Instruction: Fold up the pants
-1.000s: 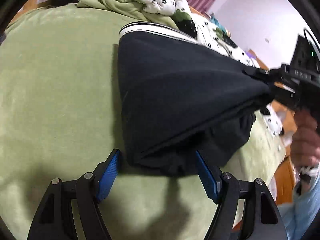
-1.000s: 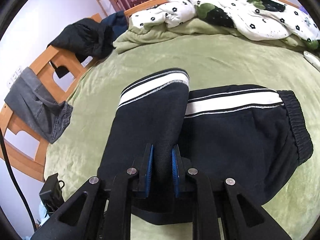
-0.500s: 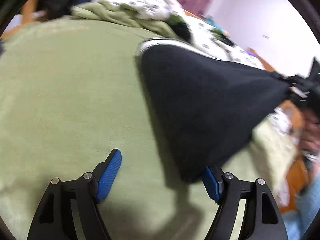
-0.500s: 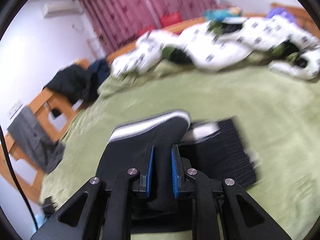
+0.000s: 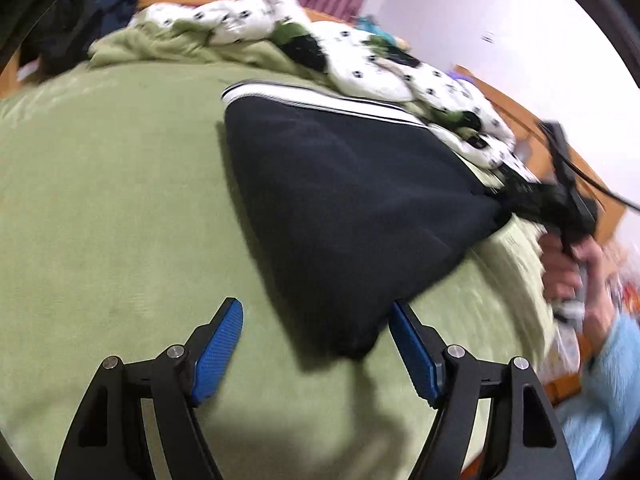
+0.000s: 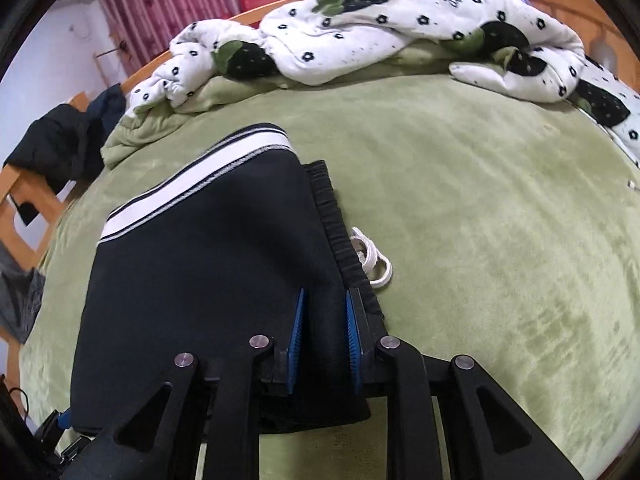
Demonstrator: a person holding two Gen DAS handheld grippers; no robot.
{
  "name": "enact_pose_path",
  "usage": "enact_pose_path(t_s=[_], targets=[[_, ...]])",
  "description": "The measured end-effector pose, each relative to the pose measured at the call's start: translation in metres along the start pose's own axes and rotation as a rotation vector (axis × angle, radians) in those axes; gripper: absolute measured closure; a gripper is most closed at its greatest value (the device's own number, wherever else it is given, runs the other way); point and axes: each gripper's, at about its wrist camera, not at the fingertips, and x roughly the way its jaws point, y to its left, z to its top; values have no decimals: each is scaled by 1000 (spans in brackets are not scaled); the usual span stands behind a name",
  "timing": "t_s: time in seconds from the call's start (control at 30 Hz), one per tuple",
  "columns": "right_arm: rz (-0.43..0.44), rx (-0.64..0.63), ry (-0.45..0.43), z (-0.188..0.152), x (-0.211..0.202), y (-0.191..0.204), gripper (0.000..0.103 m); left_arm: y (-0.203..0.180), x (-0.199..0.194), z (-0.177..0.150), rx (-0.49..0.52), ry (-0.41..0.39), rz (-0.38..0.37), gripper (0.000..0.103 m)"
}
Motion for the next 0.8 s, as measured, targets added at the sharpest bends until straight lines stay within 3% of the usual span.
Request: enact_pose_path(t_s=[0.03, 0.1, 0.17, 0.2, 0.27, 0.33, 0.4, 0.47, 0.57, 0.6, 0.63, 0.7, 0.73, 0.77, 0.8], targets=[[-12, -16, -12, -1, 0, 4, 82, 0, 7, 0, -21, 7, 21, 31], [-10, -12, -14, -1, 0, 5, 82, 1, 20, 2, -31, -5, 62, 43], [19, 0, -11, -2, -5, 4, 84, -1, 9, 0, 13, -59, 81, 70], [34, -1, -10, -3, -7, 4, 84, -3, -2, -3, 43, -106, 115, 71], [56, -28, -1, -6, -11, 9, 85, -10, -22, -13, 135, -192, 263, 71], [31, -76, 14, -14, -8, 20, 85, 0, -21, -16, 135, -132, 255, 71], [-14, -138, 36, -21, -2, 30, 84, 17, -22, -13, 46, -66, 166, 71], [-35, -190, 24, -21, -6, 35, 83, 18, -29, -9, 33, -26, 121, 70], [-4, -135, 4, -16, -15, 24, 83, 7, -46, -11, 109, -34, 43, 66], [-5, -116, -14, -14, -18, 20, 84, 0, -50, -11, 147, -40, 20, 55], [-16, -112, -21, -14, -18, 19, 87, -4, -50, -12, 164, -45, 18, 36], [-30, -107, -29, -13, -16, 16, 96, -15, -39, -11, 195, -38, 51, 28], [-31, -103, -22, -13, -14, 15, 96, -20, -29, -12, 208, -22, 83, 34], [-31, -97, -9, -13, -11, 15, 96, -22, -18, -13, 222, -11, 144, 65], [-29, -93, -1, -13, -9, 14, 96, -20, -1, -16, 228, 19, 234, 80]])
